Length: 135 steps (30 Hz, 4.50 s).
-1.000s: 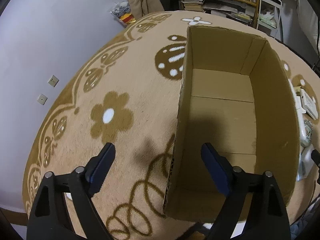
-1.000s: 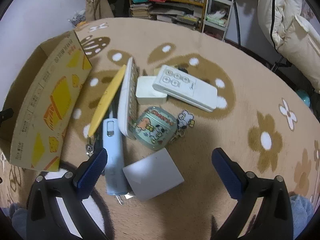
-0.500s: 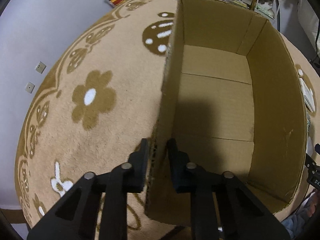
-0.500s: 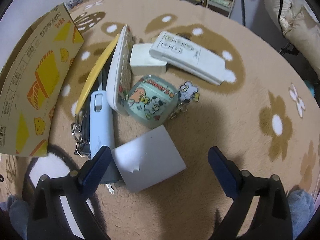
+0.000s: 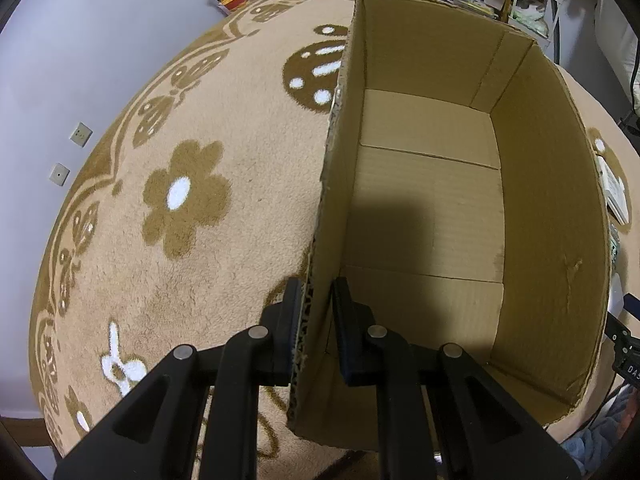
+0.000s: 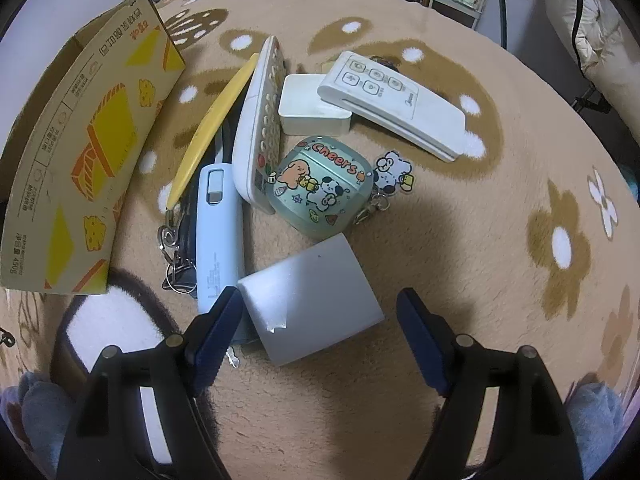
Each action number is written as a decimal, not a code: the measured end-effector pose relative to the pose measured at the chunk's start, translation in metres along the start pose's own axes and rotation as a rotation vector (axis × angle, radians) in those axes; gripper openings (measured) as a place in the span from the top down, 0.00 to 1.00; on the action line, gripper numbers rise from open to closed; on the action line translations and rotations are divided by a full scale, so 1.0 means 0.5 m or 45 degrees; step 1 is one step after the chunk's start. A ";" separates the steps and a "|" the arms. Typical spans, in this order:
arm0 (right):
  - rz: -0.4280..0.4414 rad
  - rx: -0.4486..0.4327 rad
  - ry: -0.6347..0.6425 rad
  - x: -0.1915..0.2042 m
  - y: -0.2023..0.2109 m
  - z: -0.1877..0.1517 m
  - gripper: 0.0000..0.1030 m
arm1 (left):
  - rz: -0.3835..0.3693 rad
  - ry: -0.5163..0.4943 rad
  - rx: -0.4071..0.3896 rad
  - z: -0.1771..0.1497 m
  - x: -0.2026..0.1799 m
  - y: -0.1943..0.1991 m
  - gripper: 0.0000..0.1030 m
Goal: Organize rigid objects
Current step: 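Close the right gripper on the white square charger and lift it, then carry the white charger into the box and open the right gripper, then move the right gripper to the yellow oval remote and grasp it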
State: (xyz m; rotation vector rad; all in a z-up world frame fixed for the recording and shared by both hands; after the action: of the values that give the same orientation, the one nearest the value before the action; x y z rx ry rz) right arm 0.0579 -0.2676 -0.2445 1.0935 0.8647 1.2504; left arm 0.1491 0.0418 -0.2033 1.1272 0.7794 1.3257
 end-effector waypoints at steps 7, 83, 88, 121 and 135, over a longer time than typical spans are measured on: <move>-0.055 0.009 0.103 0.017 -0.002 -0.009 0.18 | 0.009 -0.006 0.001 0.001 0.002 0.001 0.85; 0.333 -0.566 0.333 0.347 0.187 0.157 0.13 | -0.003 0.016 0.025 -0.001 0.008 0.002 0.86; 0.292 -0.589 0.266 0.311 0.202 0.172 0.00 | -0.007 0.025 0.027 0.000 0.009 0.002 0.85; 0.466 -0.206 -0.252 0.113 0.013 0.118 0.28 | -0.015 0.041 0.032 0.002 0.009 0.007 0.83; 0.397 -0.169 -0.251 0.129 -0.035 0.156 0.28 | -0.014 0.038 0.032 0.002 0.008 0.007 0.83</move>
State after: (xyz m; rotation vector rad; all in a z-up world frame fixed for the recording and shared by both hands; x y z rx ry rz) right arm 0.1460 -0.2156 -0.2353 1.2522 0.4667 1.4052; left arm 0.1498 0.0453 -0.1992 1.1236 0.8254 1.3294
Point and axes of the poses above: each gripper's, at about its wrist camera, not at the fingertips, and y roughly against the way its jaws point, x to its left, z to its top, the point moved 4 cm from there along -y, roughly the way its jaws point, and after that the axes turned 1 degree about -x, right-handed, at the moved point
